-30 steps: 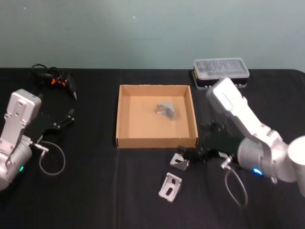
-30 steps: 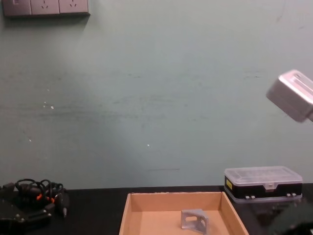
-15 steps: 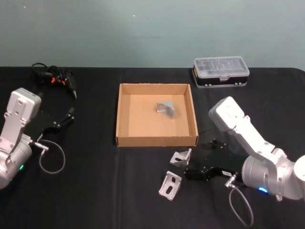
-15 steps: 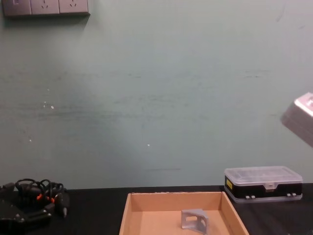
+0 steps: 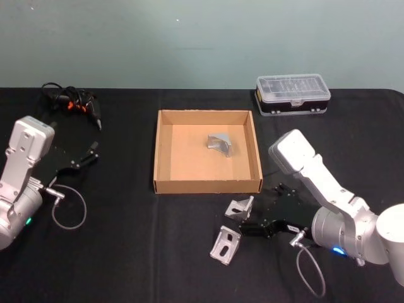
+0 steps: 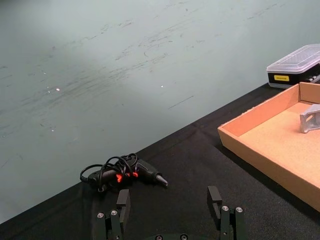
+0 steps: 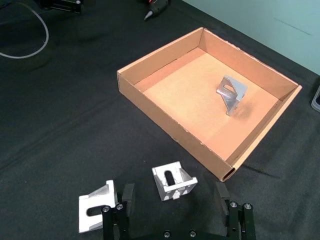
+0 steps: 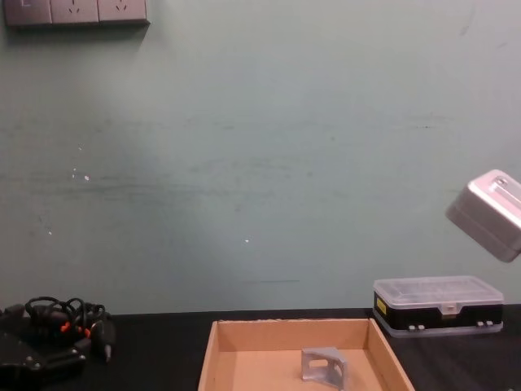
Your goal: Use one hand to pick up the angle iron from the table and place it into the box.
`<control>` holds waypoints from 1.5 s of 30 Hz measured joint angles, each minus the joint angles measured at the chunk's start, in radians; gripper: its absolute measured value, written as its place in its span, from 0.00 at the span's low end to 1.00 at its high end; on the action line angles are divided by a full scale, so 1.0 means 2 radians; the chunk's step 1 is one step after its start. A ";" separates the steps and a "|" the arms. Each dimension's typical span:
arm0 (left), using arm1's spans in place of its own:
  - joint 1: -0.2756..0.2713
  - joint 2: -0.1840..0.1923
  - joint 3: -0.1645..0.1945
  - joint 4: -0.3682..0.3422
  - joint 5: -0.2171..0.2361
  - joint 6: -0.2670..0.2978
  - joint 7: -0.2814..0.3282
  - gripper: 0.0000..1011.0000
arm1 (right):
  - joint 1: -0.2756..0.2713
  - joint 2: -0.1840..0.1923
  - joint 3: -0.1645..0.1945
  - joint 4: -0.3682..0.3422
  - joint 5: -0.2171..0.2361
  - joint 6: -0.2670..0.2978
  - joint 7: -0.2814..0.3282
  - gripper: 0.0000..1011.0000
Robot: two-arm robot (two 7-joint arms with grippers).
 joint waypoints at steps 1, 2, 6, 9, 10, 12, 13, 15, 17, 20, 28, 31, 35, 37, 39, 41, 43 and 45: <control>0.000 0.000 0.000 0.000 0.000 0.000 0.000 1.00 | 0.001 -0.002 0.000 0.001 -0.001 0.000 -0.001 0.99; 0.000 0.000 0.000 0.000 0.000 0.000 0.000 1.00 | 0.001 -0.002 0.000 0.001 -0.001 0.000 -0.001 0.99; 0.000 0.000 0.000 0.000 0.000 0.000 0.000 1.00 | 0.003 -0.007 -0.001 0.006 -0.003 0.001 -0.004 0.99; 0.000 0.000 0.000 0.000 0.000 0.000 0.000 1.00 | 0.005 -0.013 -0.001 0.013 -0.003 0.003 -0.004 0.99; 0.000 0.000 0.000 0.000 0.000 0.000 0.000 1.00 | 0.005 -0.013 -0.001 0.013 -0.003 0.003 -0.004 0.99; 0.000 0.000 0.000 0.000 0.000 0.000 0.000 1.00 | 0.006 -0.015 0.000 0.016 -0.003 0.003 -0.004 0.99; 0.000 0.000 0.000 0.000 0.000 0.000 0.000 1.00 | 0.006 -0.016 0.000 0.018 -0.003 0.004 -0.004 0.99; 0.000 0.000 0.000 0.000 0.000 0.000 0.000 1.00 | 0.007 -0.018 0.000 0.021 -0.003 0.005 -0.004 0.99; 0.000 0.000 0.000 0.000 0.000 0.000 0.000 1.00 | 0.008 -0.020 0.000 0.023 -0.003 0.005 -0.004 0.99; 0.000 0.000 0.000 0.000 0.000 0.000 0.000 1.00 | 0.010 -0.023 0.000 0.028 -0.003 0.006 -0.005 0.99; 0.000 0.000 0.000 0.000 0.000 0.000 0.000 1.00 | 0.022 -0.034 -0.003 0.049 -0.004 0.004 -0.005 0.99; 0.000 0.000 0.000 0.000 0.000 0.000 0.000 1.00 | 0.026 -0.039 -0.004 0.059 -0.005 0.000 -0.007 0.99; 0.000 0.000 0.000 0.000 0.000 0.000 0.000 1.00 | 0.030 -0.043 -0.005 0.069 -0.006 -0.007 -0.009 0.99; 0.000 0.000 0.000 0.000 0.000 0.000 0.000 1.00 | 0.032 -0.046 -0.006 0.074 -0.007 -0.010 -0.009 0.99; 0.000 0.000 0.000 0.000 0.000 0.000 0.000 1.00 | 0.034 -0.048 -0.007 0.077 -0.007 -0.012 -0.009 0.99; 0.000 0.000 0.000 0.000 0.000 0.000 0.000 1.00 | 0.034 -0.050 -0.007 0.079 -0.006 -0.013 -0.009 0.99; 0.000 0.000 0.000 0.000 0.000 0.000 0.000 1.00 | 0.034 -0.051 -0.008 0.081 -0.006 -0.014 -0.009 0.99; 0.000 0.000 0.000 0.000 0.000 0.000 0.000 1.00 | 0.034 -0.052 -0.008 0.082 -0.004 -0.014 -0.009 0.99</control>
